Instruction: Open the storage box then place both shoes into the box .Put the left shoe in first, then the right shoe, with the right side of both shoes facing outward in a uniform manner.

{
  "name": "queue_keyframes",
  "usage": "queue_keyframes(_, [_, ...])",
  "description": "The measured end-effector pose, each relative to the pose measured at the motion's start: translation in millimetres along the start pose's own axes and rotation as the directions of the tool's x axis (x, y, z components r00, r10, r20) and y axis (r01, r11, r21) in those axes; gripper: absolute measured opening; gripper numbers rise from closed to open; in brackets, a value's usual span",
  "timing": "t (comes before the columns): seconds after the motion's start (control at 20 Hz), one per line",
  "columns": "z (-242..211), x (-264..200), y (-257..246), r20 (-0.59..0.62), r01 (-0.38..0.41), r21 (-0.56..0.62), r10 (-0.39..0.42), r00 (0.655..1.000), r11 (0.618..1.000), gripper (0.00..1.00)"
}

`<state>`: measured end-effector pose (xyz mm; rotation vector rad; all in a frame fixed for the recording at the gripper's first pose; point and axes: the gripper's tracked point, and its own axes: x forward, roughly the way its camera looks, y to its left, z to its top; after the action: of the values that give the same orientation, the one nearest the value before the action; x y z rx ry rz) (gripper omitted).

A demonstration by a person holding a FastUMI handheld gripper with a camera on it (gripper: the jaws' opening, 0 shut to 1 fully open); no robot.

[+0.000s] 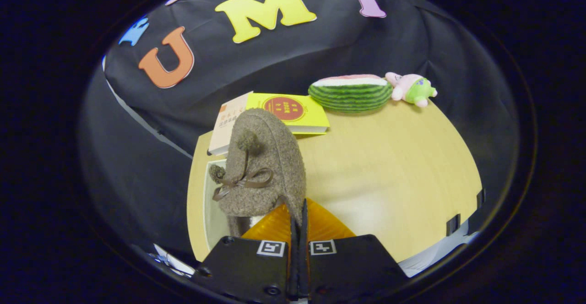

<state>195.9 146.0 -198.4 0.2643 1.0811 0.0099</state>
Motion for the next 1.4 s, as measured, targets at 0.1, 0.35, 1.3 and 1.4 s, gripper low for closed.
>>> queue_keyframes(0.1, [-9, 7, 20, -0.004, -0.018, -0.002, 0.018, 1.0, 1.0, 0.07])
queue_keyframes(0.35, [-26, 31, 50, 0.044, -0.012, -0.051, 0.014, 0.999, 0.999, 0.07])
queue_keyframes(1.3, [-21, 50, 40, 0.252, 0.024, -0.109, 0.004, 0.968, 0.994, 0.74])
queue_keyframes(1.4, [-10, 36, 32, 0.317, 0.069, -0.131, -0.024, 0.948, 0.989, 0.93])
